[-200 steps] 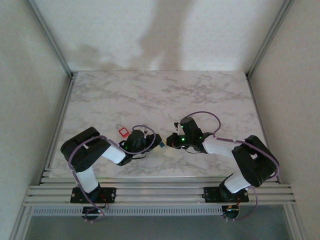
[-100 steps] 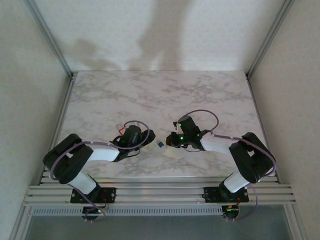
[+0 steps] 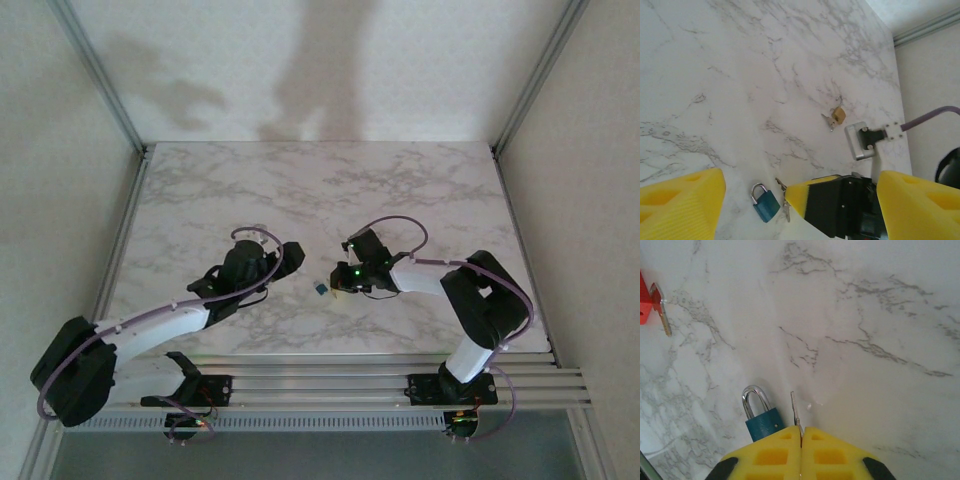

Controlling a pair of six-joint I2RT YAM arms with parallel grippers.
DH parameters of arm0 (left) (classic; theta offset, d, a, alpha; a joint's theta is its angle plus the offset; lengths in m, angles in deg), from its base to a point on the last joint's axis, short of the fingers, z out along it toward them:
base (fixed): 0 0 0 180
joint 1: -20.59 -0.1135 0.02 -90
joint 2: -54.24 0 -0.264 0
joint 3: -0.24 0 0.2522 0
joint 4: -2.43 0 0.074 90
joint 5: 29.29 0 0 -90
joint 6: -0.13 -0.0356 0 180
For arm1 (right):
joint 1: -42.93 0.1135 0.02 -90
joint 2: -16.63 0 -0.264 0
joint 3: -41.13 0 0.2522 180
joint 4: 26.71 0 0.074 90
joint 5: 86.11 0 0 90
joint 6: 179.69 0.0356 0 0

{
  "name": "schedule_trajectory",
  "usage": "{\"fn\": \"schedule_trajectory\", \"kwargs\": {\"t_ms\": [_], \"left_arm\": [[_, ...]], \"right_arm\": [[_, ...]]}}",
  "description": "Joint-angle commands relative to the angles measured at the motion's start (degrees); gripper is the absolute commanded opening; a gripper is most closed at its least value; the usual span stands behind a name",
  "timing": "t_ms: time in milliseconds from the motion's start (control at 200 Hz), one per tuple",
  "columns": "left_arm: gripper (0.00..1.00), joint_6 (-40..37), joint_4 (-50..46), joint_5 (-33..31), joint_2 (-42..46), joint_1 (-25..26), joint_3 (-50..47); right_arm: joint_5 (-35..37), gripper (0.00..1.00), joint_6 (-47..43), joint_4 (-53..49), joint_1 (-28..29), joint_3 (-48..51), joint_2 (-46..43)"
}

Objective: Lock with the key

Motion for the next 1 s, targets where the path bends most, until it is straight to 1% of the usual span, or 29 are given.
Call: {"fn": "schedule_trajectory", "kwargs": {"t_ms": [0, 260, 440, 556, 641, 671, 686, 701, 721, 731, 741, 891, 996], "left_arm": [[0.8, -1.02, -4.05, -0.86, 3.04, 0.52, 1.3], [0.81, -0.77, -5.29, -1.48, 6.95, 0.68, 0.33], [0.81, -0.93, -5.92, -1.61, 7.76, 0.66, 0.33], [0.81, -1.18, -6.2, -2.14, 8.52, 0.74, 0.16], [0.81, -1.37, -6.35, -2.6, 8.88, 0.67, 0.2], [0.81, -1.45, -6.38, -2.69, 8.95, 0.78, 0.18], [0.81, -1.53, -6.43, -2.71, 9.01, 0.78, 0.2], [0.81, -1.54, -6.37, -2.72, 9.02, 0.79, 0.17], [0.81, -1.62, -6.38, -2.7, 9.0, 0.77, 0.16], [0.81, -1.58, -6.41, -2.67, 9.08, 0.74, 0.2], [0.81, -1.58, -6.44, -2.73, 9.04, 0.77, 0.12], [0.81, -1.54, -5.86, -2.66, 9.12, 0.79, -0.37], [0.81, -1.37, -5.64, -2.52, 9.25, 0.82, -0.63]], "right_arm": [[0.81, 0.12, -1.29, -1.6, -0.3, -2.06, 1.24], [1.06, 0.31, -1.87, -3.69, -0.32, -2.93, 0.11], [4.86, 0.48, -2.24, -8.85, -0.33, -4.06, -3.37], [9.1, 0.62, -2.19, -14.08, -0.27, -5.44, -6.38], [14.68, 0.73, -1.31, -19.86, -0.35, -7.48, -8.3], [16.74, 0.81, -0.92, -22.08, -0.33, -8.38, -8.69], [17.64, 0.83, -0.61, -22.97, -0.27, -8.8, -8.87], [18.65, 0.88, -0.31, -24.18, -0.28, -9.26, -9.0], [19.97, 0.91, 0.17, -25.58, -0.3, -9.86, -9.06], [20.63, 0.96, 0.38, -26.54, -0.34, -10.19, -9.16], [21.52, 0.98, 0.72, -27.51, -0.29, -10.58, -9.18], [29.83, 0.99, 4.29, -36.48, -0.47, -16.02, -7.98], [33.34, 0.99, 6.0, -40.76, -0.79, -19.72, -5.89]]}}
